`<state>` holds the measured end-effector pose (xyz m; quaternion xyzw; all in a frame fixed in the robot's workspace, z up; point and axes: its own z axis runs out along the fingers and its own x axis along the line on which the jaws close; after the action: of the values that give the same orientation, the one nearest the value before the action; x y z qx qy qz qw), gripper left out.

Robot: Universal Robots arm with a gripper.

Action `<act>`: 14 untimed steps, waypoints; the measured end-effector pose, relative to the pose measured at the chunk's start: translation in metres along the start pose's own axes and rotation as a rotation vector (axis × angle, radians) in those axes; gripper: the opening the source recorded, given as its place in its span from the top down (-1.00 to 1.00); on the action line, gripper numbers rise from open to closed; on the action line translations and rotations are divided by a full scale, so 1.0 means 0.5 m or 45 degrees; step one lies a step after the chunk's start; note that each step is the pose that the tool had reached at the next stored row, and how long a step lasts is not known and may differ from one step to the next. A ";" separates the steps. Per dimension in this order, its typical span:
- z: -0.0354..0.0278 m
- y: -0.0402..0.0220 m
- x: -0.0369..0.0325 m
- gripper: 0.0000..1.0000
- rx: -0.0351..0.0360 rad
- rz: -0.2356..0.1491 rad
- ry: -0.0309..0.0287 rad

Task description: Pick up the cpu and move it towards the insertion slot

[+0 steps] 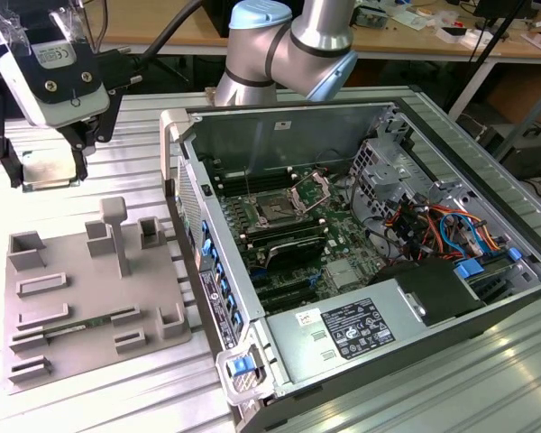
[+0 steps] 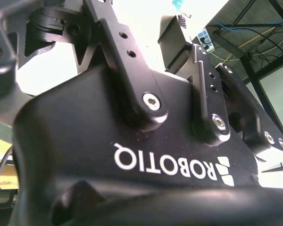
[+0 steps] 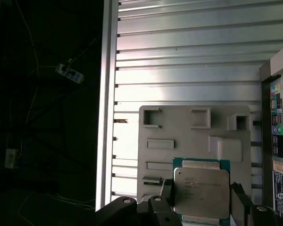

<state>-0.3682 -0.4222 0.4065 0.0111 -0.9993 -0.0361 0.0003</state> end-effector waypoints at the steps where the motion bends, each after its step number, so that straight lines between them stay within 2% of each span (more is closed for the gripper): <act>1: 0.000 0.000 -0.001 -0.09 0.0000 0.000 -0.0001; 14: 0.001 -0.001 -0.022 -0.09 -0.0001 0.000 -0.0001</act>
<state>-0.3573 -0.4222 0.4061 0.0111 -0.9993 -0.0361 0.0002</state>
